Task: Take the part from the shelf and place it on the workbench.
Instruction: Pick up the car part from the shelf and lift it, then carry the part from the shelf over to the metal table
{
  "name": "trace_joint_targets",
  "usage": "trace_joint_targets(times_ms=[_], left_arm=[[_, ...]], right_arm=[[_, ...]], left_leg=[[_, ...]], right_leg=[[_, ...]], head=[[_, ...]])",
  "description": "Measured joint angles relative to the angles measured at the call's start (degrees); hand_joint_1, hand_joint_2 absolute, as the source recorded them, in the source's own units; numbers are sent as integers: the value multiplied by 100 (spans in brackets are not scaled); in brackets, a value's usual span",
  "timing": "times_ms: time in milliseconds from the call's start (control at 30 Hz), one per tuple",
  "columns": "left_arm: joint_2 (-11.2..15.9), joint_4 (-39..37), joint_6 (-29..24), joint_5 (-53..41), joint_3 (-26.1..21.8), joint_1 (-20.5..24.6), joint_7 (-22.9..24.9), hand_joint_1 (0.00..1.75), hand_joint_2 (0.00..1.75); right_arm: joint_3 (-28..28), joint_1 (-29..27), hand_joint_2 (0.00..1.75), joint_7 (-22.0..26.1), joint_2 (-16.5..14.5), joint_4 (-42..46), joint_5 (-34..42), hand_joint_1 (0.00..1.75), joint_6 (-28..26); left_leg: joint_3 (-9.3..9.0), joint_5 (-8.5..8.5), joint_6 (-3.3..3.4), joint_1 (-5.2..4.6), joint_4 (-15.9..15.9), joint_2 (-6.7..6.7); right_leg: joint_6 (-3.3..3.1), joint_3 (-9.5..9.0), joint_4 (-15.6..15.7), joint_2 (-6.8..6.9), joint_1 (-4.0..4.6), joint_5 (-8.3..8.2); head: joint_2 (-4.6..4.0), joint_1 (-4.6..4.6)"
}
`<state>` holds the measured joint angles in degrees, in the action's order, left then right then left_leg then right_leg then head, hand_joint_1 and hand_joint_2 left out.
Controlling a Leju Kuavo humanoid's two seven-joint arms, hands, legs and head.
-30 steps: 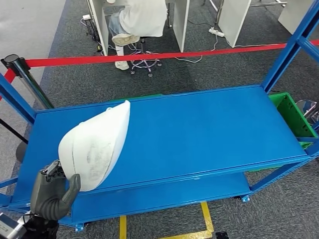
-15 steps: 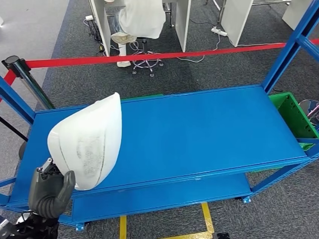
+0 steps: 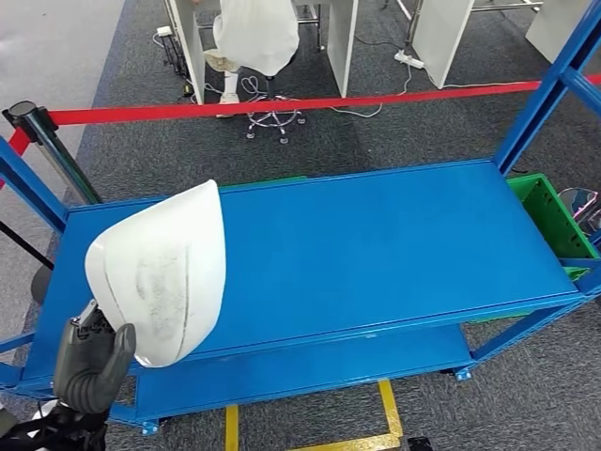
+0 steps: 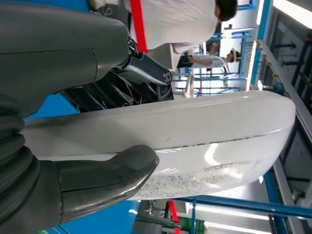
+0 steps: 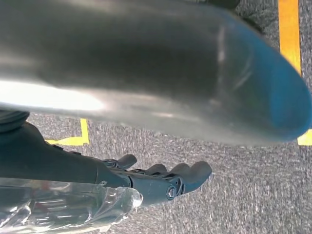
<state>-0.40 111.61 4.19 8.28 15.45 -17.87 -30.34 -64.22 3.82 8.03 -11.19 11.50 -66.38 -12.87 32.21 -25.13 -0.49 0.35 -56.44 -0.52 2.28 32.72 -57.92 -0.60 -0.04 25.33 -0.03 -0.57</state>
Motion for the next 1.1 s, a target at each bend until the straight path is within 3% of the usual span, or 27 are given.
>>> trace_joint_targets(times_ms=[67, 167, 200, 233, 267, 333, 400, 500, 567, 667, 700, 733, 767, 833, 900, 933, 1033, 1100], left_arm=[[-38, -39, 10, 0, -21, -11, 0, 175, 175], [-82, -105, 10, 3, -35, -17, 6, 175, 175], [-94, -133, 6, 10, -40, -19, 12, 175, 175], [-108, -161, 0, 23, -47, -20, 20, 175, 175], [-125, -188, -7, 38, -54, -21, 26, 175, 175], [-162, -236, -14, 61, -67, -23, 33, 175, 175], [-193, -271, -16, 68, -73, -22, 33, 175, 175], [-229, -321, -36, 76, -75, -20, 37, 175, 175], [-241, -345, -43, 80, -78, -14, 44, 175, 175], [-246, -380, -43, 81, -80, -9, 64, 175, 175], [-246, -397, -43, 81, -80, -10, 71, 175, 175], [-246, -415, -42, 81, -81, -8, 77, 175, 175], [-246, -432, -39, 83, -81, -1, 82, 175, 175], [-251, -464, -30, 86, -80, 32, 95, 175, 175], [-265, -483, -18, 88, -77, 87, 109, 175, 175], [-272, -488, -15, 92, -78, 104, 114, 175, 175], [-286, -504, -8, 103, -84, 111, 120, 175, 175], [-296, -513, -5, 104, -86, 115, 120, 175, 175]], right_arm=[[0, 3, 0, -4, 0, 0, 12, 0, -15], [-2, -5, 0, -11, 0, 0, 28, 0, -35], [-7, -10, 0, -7, 0, 0, 41, 0, -42], [-17, -12, 0, 2, 0, 0, 55, 0, -47], [-28, -12, 0, 15, 0, 0, 61, 0, -52], [-47, -3, 0, 31, -1, 0, 54, 0, -66], [-62, 11, 0, 32, -2, 0, 53, 0, -79], [-85, 2, 0, 43, -2, 0, 45, 0, -72], [-87, 3, 0, 10, -2, 0, 25, 0, -37], [-87, 10, 0, -21, -2, 0, 0, 0, 160], [-87, 6, 0, -30, -2, 0, -26, 0, 222], [-87, 3, 0, -51, -4, 0, -56, 0, 258], [-87, 1, 0, -77, -9, 0, -80, 0, 273], [-87, 3, 0, -111, -25, 0, -108, 0, 293], [-86, 4, 0, -131, -34, -1, -131, 0, 318], [-86, 4, 0, -154, -35, -2, -139, 0, 325], [-85, 6, 0, -216, -37, -4, -144, 0, 327], [-85, 13, 0, -222, -38, -4, -143, 0, 326]], left_leg=[[-5, 20, 66, 20, 22, 6], [1, 19, 104, 18, 23, 16], [1, 19, 105, 16, 22, 16], [-3, 19, 105, 15, 21, 14], [-10, 17, 102, 16, 21, 10], [-23, 9, 76, 7, 10, 4], [-8, 11, 22, -18, -12, -4], [14, 20, -63, -14, -8, -13], [117, -162, -117, -2, -213, -9], [600, -698, -174, 9, -1242, 0], [715, -779, -179, 10, -1509, 1], [733, -749, -176, 9, -1583, 2], [642, -618, -166, 8, -1442, 11], [242, -252, -139, 0, -739, 137], [-50, -87, -99, -22, -149, 283], [-87, -80, -73, -36, -37, 307], [-47, -36, 42, -33, -3, 168], [-30, 6, 111, -10, 14, 94]], right_leg=[[63, 135, -278, 9, -9, 187], [120, 667, -1432, 17, -20, 720], [127, 777, -1672, 17, -20, 777], [126, 776, -1679, 17, -20, 718], [120, 653, -1435, 17, -21, 557], [98, 225, -600, 16, -24, 197], [51, -44, -82, 3, -26, 54], [-54, -42, -29, -9, -20, 36], [-127, -30, 1, -1, -37, -4], [-180, 13, 18, 16, -39, -35], [-186, 24, 17, 24, -34, -40], [-189, 29, 17, 43, -28, -44], [-189, 30, 16, 64, -24, -47], [-173, 19, 13, 114, -14, -54], [-129, 28, -11, 172, 19, -54], [-101, 34, -18, 217, 35, -58], [-11, 55, -54, 313, 30, -15], [50, 219, -455, 213, 14, 269]], head=[[1, -26], [0, -62], [0, -62], [-1, -63], [-1, -63], [-1, -66], [-1, -61], [-1, -57], [-1, -39], [-1, -4], [-1, -2], [-1, -2], [-2, -1], [-2, 2], [-1, 9], [-1, 11], [-1, -1], [0, -28]])
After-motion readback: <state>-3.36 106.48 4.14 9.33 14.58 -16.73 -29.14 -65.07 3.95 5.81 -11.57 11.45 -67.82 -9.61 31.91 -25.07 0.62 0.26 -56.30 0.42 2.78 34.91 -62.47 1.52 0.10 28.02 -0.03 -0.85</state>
